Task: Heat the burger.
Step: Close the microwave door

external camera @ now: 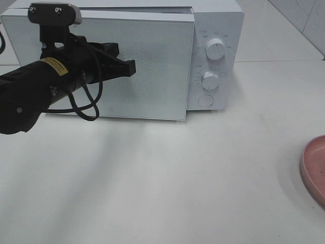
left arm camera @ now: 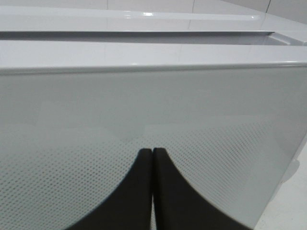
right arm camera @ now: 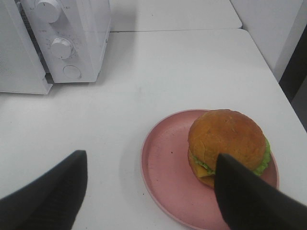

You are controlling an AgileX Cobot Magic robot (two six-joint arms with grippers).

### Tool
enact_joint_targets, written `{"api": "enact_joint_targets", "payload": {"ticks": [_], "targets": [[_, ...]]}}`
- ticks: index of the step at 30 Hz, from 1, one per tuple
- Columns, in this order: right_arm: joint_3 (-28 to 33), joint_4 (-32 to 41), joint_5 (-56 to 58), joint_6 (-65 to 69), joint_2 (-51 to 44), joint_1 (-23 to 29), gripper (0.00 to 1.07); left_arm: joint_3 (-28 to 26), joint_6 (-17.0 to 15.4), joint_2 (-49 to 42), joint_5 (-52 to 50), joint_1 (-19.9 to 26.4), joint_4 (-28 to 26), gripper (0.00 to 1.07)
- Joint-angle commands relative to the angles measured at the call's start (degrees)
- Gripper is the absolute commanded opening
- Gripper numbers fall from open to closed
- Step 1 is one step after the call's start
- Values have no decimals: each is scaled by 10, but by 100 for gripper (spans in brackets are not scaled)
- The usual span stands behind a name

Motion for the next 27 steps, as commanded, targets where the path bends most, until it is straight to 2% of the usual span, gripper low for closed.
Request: {"api": "enact_joint_targets", "payload": {"ticks": [1, 6, 8, 11, 13, 23, 27], "targets": [[0, -1, -8, -6, -15, -3, 71, -35, 3, 22, -9, -16, -8, 0], [0, -1, -8, -6, -15, -3, 71, -65, 5, 45, -8, -30, -16, 0], [0, -1, -8, -6, -15, -3, 71, -99, 28, 69, -6, -42, -38, 0], [0, -1, -8, -6, -15, -3, 71, -106, 35, 74, -6, -44, -44, 0], [0, -1, -8, -6, -15, -3, 71, -136, 61, 95, -6, -56, -75, 0], [0, -1, -8, -6, -15, -3, 71, -178, 66, 121, -4, -56, -94, 0], [0, -1, -8, -6, -15, -3, 71, -194, 84, 134, -1, -54, -105, 0]]}}
